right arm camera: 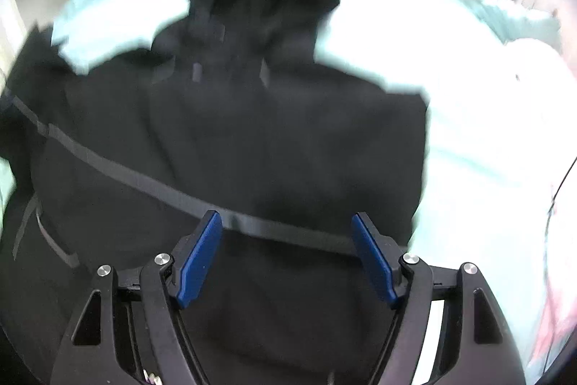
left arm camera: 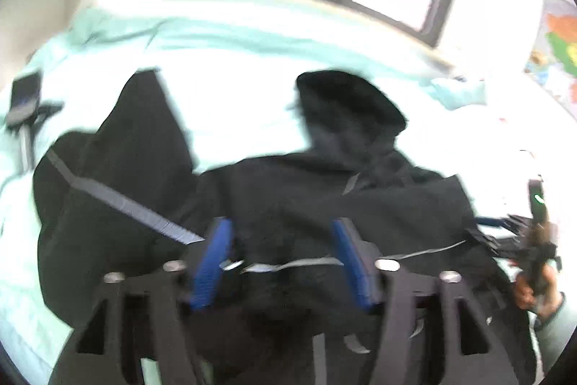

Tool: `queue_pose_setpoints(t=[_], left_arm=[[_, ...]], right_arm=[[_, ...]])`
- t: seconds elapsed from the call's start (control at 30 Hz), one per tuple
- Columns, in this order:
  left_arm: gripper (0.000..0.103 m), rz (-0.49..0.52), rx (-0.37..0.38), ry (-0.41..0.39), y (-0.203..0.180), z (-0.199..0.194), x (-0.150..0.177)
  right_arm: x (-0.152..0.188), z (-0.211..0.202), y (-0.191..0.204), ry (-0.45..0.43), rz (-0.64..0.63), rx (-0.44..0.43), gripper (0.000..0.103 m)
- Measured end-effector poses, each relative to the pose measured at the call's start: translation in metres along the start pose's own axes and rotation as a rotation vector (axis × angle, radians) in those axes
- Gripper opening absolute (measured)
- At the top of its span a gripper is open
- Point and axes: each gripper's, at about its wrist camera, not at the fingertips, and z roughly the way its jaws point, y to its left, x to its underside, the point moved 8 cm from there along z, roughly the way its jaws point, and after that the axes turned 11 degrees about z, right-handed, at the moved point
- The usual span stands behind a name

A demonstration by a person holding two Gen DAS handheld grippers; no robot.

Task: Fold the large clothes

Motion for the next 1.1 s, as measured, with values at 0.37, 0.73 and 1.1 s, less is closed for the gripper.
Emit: queue_pose_setpoints(t=[0.37,0.73,1.1], left_arm=[[0.062,-0.001,0.067,0.346,-0.045,0.137,0.065],[0.062,0.019,0.082,0.227,-0.061,0.075,0.049],[0.058,-0.075,0.083,0.328,-0.039,0.095,0.096]], right_arm=[[-0.008,0.103,-0.027,0.119,0.123,0.044,0.077],[0.011,-0.009,-0.030,0.030,0.126,-0.057,0.077],[0.096,0.025,-0.051,0.127,0.106,0.087,0.079]])
